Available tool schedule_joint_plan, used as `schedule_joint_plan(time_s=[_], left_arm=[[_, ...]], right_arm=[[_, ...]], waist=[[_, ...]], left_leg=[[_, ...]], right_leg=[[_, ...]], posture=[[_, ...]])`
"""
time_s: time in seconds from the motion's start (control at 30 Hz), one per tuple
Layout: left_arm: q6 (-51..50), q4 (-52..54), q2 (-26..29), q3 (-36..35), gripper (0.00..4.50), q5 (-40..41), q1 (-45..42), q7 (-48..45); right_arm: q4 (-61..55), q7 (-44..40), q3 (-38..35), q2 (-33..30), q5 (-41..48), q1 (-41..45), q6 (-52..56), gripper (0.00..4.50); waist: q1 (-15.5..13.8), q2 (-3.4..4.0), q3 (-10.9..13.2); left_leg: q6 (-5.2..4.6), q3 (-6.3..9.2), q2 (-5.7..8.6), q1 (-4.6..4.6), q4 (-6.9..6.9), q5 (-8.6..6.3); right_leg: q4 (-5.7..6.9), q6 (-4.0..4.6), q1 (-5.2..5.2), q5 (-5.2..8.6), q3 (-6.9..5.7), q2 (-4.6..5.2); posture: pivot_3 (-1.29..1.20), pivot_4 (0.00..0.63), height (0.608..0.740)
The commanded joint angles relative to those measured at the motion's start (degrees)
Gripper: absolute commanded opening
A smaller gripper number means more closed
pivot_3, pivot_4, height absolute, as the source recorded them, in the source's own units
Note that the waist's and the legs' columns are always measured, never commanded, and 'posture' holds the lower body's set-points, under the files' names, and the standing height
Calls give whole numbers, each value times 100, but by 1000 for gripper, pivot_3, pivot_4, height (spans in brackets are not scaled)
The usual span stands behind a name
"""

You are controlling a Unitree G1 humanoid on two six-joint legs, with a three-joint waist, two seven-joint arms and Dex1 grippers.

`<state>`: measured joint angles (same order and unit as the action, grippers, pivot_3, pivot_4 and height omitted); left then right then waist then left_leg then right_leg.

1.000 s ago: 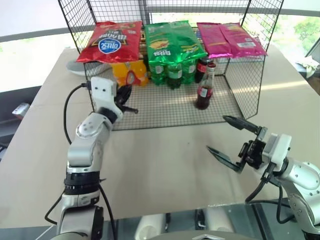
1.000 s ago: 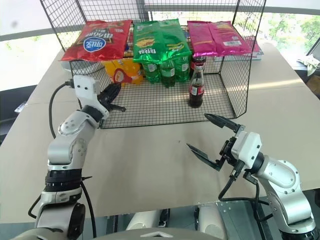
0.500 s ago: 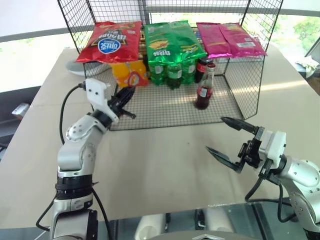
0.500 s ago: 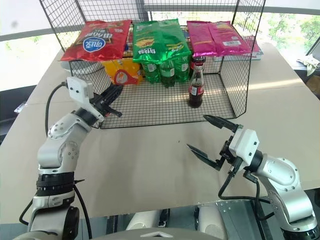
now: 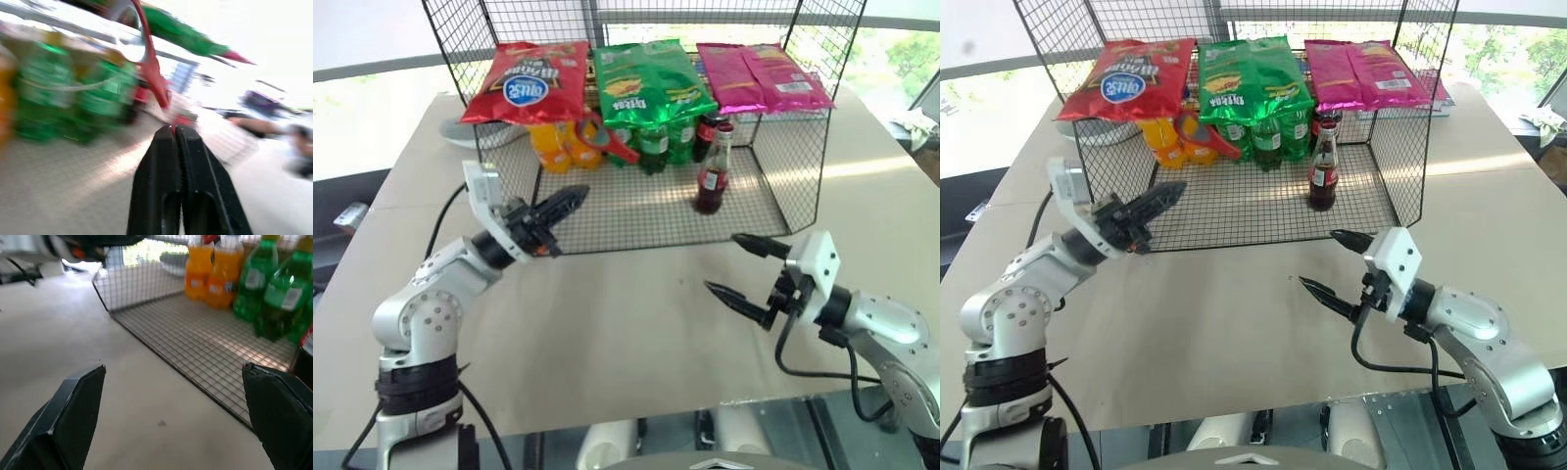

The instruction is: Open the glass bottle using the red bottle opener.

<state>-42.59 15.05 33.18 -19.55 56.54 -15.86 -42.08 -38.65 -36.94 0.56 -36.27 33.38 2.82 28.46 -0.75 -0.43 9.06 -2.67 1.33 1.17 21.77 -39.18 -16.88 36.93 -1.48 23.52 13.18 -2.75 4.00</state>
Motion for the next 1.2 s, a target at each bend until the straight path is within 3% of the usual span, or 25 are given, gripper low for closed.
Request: schedule_joint_plan(time_s=[0.03,0.23,0.33,0.43,0.53,0.6,0.87,1.2], left_arm=[[-196,342,127,-41,24,341,34,-89],[-109,300,107,-43,24,168,-8,117],[267,178,229,112,24,-558,160,181],[742,347,255,524,823,-1261,348,107],[1120,377,96,1037,2312,-1913,238,321],[1205,365,28,1366,3056,-2178,91,323],[1285,73,-68,2138,3056,-2991,-331,360],[1210,406,63,1864,3056,-2887,308,163]], right_arm=[[-169,-127,16,-26,636,423,503,4500],[81,-170,109,59,557,804,555,4500],[110,-184,107,63,489,774,523,4500],[74,-193,140,57,382,662,459,4500],[61,-176,191,60,225,560,400,4500],[80,-123,257,42,111,524,441,4500],[1077,698,1158,321,-1263,939,711,4500],[2259,1108,1568,1317,-2156,1583,344,4500]], waist=[[-4,0,0],[-8,-1,0],[-5,-1,0],[2,-1,0],[-34,-1,0],[-35,-2,0],[34,-5,-1],[18,-4,0]], left_leg=[[0,1,0,-1,0,0],[-1,3,2,-1,-1,0],[-1,3,3,-1,0,0],[-1,-3,3,0,5,0],[-1,0,5,5,7,0],[-1,0,6,7,4,0],[-1,-10,3,-1,3,0],[0,-11,3,7,8,1]], right_leg=[[1,0,-1,0,-1,0],[1,1,-4,0,-3,-1],[1,0,-3,0,-3,-2],[0,0,1,0,2,-5],[-4,0,3,0,-1,0],[-5,1,3,0,0,2],[6,0,6,0,10,-5],[5,0,18,0,11,-9]], posture=[[0,150,740],[0,150,740],[0,150,740],[0,150,740],[0,150,740],[0,150,740],[0,150,740],[0,150,740]])
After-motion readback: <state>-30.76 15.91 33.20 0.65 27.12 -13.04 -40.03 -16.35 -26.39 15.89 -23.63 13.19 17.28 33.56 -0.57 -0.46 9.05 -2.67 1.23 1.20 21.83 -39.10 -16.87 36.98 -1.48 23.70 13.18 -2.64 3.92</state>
